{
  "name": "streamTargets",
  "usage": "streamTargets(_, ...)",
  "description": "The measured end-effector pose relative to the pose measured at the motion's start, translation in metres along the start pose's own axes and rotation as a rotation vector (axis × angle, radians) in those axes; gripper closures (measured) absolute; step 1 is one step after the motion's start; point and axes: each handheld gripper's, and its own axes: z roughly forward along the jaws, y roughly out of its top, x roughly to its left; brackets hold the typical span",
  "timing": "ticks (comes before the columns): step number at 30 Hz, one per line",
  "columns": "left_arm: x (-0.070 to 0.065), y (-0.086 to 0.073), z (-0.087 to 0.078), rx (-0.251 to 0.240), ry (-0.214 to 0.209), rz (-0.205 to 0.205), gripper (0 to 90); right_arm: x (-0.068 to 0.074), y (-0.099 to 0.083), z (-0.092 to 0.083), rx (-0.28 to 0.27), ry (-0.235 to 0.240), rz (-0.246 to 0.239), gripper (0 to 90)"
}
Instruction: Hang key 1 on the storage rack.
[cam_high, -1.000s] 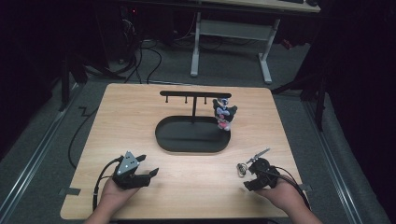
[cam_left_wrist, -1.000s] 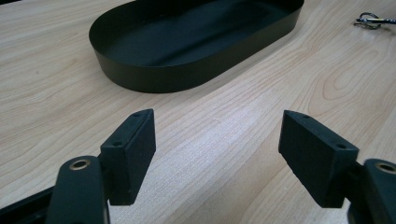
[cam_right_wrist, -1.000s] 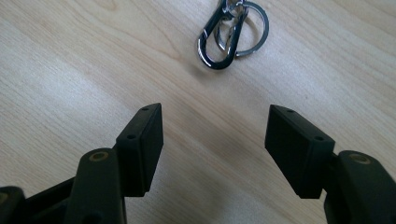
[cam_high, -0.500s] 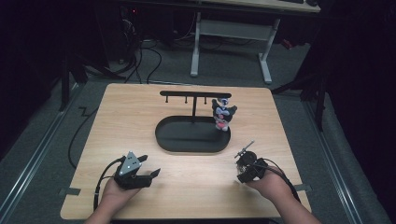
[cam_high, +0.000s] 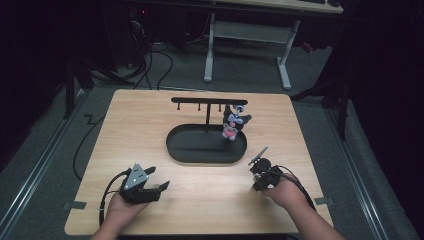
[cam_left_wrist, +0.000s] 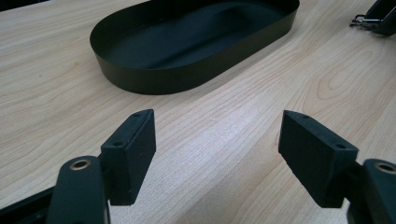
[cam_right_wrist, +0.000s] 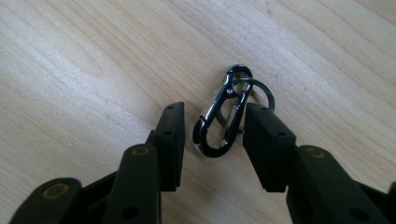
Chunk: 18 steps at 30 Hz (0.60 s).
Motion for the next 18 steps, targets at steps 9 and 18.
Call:
streamTargets(9, -0.0008, 0.0005, -0.0003, -0.001, -0.003, -0.001, 28.4, -0.0016, 0.0004, 0.0009, 0.000, 0.006, 0.004, 67.8)
streamTargets(18, -0.0031, 0.0009, 0.0008, 0.003, -0.010, 0.004, 28.6, -0.0049, -0.0014, 0.0003, -0.017, 0.029, 0.013, 70.1)
